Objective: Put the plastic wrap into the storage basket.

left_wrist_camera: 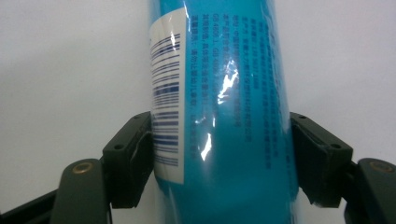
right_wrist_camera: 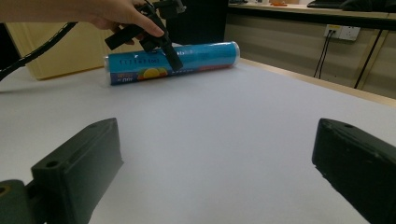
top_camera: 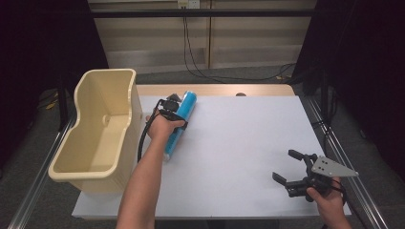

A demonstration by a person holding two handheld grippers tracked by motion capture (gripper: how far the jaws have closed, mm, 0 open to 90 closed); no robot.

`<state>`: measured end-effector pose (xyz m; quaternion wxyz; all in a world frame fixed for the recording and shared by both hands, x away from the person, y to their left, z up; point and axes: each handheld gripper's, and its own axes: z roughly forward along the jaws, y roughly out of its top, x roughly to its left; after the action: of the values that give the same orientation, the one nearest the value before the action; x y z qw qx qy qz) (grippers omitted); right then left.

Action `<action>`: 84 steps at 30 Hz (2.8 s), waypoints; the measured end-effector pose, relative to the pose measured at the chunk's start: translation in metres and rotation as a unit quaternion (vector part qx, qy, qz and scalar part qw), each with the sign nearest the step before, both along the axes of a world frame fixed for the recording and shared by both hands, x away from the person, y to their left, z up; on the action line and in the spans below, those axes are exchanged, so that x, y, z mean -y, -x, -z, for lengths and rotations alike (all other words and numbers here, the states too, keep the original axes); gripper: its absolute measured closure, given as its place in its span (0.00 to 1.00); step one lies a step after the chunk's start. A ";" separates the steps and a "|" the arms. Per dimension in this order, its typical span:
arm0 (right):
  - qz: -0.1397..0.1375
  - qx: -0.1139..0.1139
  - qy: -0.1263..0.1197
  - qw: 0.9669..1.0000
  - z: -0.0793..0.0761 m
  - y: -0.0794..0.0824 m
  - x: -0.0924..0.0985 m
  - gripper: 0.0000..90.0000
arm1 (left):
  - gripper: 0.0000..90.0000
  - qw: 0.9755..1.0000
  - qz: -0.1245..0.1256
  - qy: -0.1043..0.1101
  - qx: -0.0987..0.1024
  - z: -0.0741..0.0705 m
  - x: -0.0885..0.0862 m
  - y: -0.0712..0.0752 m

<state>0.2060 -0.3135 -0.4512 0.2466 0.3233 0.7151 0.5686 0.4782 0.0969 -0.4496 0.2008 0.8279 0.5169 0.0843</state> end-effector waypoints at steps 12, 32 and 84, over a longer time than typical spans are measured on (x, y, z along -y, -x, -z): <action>0.001 0.000 -0.001 1.000 0.000 0.000 0.001 0.01 | 0.34 0.999 -0.017 0.006 -0.031 0.007 0.006 -0.007; 0.000 -0.001 -0.004 1.000 0.000 0.000 0.002 0.01 | 0.36 0.995 -0.055 -0.004 -0.077 -0.036 0.003 0.002; -0.002 0.004 -0.005 1.000 -0.003 0.001 -0.001 0.01 | 0.36 0.992 -0.092 0.023 -0.085 -0.185 -0.055 0.055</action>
<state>0.2045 -0.3122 -0.4485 0.2471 0.3212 0.7119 0.5736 0.4231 0.1518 -0.2648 0.1668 0.7761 0.6079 0.0200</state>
